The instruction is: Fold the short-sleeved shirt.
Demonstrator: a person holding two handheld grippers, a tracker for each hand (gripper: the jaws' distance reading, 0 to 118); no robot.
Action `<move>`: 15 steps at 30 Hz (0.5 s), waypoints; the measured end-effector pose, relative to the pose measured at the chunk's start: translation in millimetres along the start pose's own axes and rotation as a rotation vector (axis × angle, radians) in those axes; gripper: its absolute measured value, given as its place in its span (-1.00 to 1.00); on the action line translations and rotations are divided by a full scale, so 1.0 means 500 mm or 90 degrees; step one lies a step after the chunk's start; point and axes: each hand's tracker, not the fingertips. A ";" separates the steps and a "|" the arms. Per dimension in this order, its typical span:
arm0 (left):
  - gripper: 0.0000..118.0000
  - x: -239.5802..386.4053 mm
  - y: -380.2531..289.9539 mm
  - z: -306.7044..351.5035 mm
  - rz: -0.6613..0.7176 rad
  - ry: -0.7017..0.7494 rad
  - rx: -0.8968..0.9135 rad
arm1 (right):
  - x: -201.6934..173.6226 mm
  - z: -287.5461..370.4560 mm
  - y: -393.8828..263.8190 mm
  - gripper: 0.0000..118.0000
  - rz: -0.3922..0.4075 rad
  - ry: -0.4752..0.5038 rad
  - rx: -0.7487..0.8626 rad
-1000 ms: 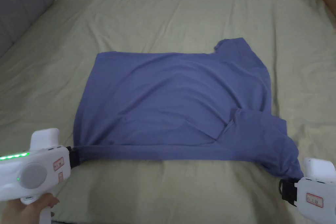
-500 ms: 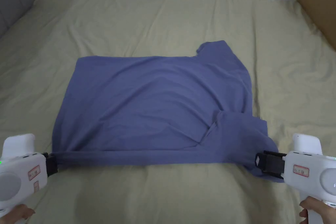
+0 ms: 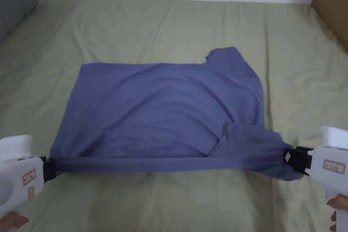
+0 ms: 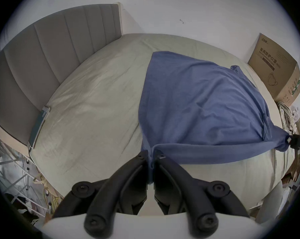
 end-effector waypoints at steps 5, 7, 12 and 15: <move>-0.92 0.005 0.093 -0.011 -0.014 -0.003 0.026 | -0.031 -0.030 0.103 -0.95 0.051 -0.011 0.029; -0.92 0.006 0.139 -0.040 -0.005 -0.008 0.029 | -0.045 -0.062 0.153 -0.94 0.070 -0.011 0.030; -0.89 0.033 0.219 -0.141 -0.042 0.002 0.012 | -0.050 -0.180 0.224 -0.94 0.069 -0.037 -0.005; -0.27 0.040 0.227 -0.204 -0.057 0.004 -0.013 | -0.045 -0.237 0.224 -0.91 0.079 -0.051 -0.030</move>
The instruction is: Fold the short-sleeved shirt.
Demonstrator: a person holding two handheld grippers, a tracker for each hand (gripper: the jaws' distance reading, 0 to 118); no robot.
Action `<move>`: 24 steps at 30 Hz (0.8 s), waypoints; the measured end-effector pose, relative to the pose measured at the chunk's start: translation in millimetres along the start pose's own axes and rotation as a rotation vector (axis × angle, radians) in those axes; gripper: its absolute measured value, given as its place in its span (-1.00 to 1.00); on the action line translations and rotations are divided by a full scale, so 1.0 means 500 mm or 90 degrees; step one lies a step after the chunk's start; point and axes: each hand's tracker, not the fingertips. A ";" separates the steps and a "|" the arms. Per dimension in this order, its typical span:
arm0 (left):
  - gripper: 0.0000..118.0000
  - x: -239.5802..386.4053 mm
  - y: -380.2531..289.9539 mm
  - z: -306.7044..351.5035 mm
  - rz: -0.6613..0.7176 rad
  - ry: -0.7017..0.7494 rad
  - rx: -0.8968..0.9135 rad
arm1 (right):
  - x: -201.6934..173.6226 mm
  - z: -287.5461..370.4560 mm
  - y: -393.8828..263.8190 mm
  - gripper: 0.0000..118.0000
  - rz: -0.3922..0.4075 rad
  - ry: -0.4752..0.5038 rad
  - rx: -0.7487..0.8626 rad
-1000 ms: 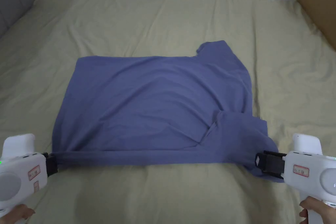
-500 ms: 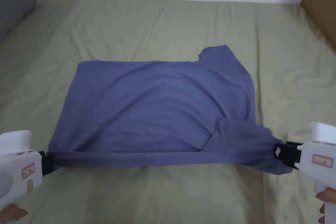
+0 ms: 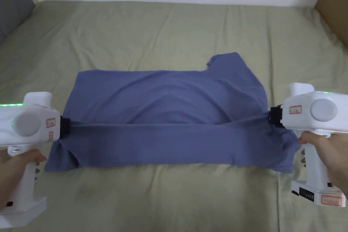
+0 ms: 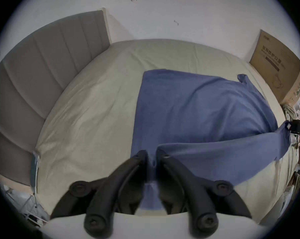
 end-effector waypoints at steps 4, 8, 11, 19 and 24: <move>0.18 -0.011 -0.016 -0.035 0.019 0.031 -0.030 | 0.021 -0.038 -0.021 -0.29 -0.029 0.020 -0.054; 0.45 -0.026 -0.037 -0.010 0.030 0.021 -0.019 | 0.029 -0.013 -0.042 0.10 0.003 -0.005 -0.029; 0.45 -0.021 -0.056 0.037 0.027 0.014 -0.018 | 0.034 0.030 -0.054 0.10 0.001 -0.009 0.004; -0.33 -0.011 -0.150 0.167 0.043 -0.012 0.033 | 0.014 0.151 -0.123 -0.27 -0.005 0.014 0.081; -1.00 0.002 -0.266 0.193 0.051 -0.040 0.008 | -0.010 0.191 -0.220 -0.99 -0.065 0.074 0.092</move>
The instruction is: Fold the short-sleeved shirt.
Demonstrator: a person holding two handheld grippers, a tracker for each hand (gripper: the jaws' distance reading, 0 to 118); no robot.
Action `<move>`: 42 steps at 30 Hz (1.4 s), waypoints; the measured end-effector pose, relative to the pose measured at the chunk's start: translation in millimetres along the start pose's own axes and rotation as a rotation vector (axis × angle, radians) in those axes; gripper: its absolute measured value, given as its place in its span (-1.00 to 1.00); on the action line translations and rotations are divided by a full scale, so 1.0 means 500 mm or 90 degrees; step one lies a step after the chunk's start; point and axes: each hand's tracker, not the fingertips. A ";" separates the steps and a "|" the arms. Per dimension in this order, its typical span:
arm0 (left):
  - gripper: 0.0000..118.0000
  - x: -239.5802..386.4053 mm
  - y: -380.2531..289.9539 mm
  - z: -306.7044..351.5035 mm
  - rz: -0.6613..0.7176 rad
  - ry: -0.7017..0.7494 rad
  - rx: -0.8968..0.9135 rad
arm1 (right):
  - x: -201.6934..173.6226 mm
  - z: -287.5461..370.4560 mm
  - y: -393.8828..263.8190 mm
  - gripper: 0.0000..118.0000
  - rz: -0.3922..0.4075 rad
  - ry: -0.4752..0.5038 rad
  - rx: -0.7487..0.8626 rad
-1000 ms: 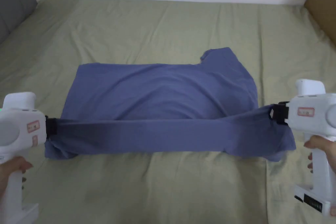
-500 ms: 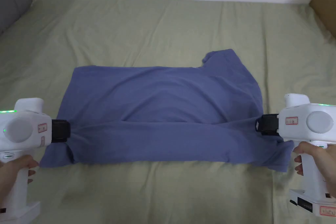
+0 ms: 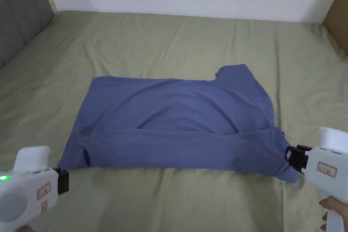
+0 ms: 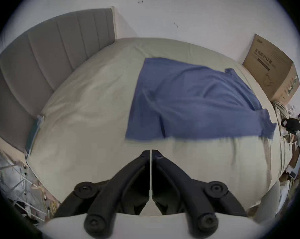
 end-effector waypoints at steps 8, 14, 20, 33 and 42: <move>-0.30 -0.025 -0.006 -0.018 0.029 0.031 0.032 | -0.031 -0.034 -0.061 -0.99 0.016 -0.009 -0.047; 0.74 -0.066 0.065 -0.115 0.073 0.029 0.005 | -0.049 -0.040 -0.058 -0.99 0.043 -0.008 -0.056; 0.59 -0.084 0.088 -0.211 0.124 0.018 -0.041 | -0.039 -0.054 -0.054 -0.99 0.032 -0.012 -0.069; -0.95 -0.074 0.092 -0.182 0.101 0.010 -0.018 | -0.001 -0.048 -0.037 -0.29 0.019 -0.047 -0.042; -0.95 -0.060 0.129 -0.142 0.039 0.017 0.009 | 0.078 -0.131 0.052 0.28 -0.048 -0.074 -0.035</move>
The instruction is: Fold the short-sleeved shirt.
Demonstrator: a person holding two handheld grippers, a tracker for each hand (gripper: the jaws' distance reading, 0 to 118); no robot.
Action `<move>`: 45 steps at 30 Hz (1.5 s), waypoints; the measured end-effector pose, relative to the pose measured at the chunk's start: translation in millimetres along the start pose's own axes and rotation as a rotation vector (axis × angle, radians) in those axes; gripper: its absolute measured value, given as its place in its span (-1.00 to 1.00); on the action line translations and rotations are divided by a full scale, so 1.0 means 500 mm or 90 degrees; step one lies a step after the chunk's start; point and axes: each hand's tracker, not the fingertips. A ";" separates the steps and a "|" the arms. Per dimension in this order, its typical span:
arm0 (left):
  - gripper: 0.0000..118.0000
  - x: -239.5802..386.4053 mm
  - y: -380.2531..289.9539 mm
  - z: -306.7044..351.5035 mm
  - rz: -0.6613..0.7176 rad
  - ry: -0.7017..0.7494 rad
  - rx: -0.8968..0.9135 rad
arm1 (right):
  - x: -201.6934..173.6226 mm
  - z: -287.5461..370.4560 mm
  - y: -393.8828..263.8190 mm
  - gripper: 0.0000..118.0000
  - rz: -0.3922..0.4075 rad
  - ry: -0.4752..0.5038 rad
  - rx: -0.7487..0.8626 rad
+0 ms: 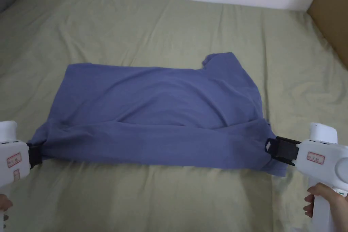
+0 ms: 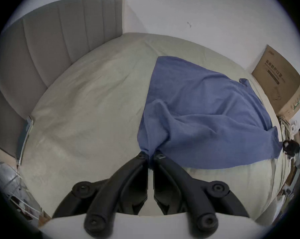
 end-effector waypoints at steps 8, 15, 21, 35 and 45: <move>-0.95 0.004 -0.014 -0.008 -0.036 0.011 -0.021 | -0.025 -0.064 -0.072 -0.92 0.036 -0.044 -0.048; -0.95 -0.012 -0.010 0.034 -0.037 0.000 -0.009 | -0.005 0.032 -0.041 -0.92 0.045 -0.025 -0.028; -0.95 -0.017 -0.029 0.085 -0.047 -0.003 -0.010 | 0.004 0.103 -0.076 -0.92 0.078 -0.022 -0.029; -0.95 -0.047 -0.172 0.088 -0.099 0.046 -0.077 | 0.033 0.121 -0.224 -0.92 0.055 -0.031 -0.107; 0.56 -0.048 -0.145 0.123 -0.092 0.082 -0.042 | 0.039 0.161 -0.183 0.02 0.064 -0.059 -0.066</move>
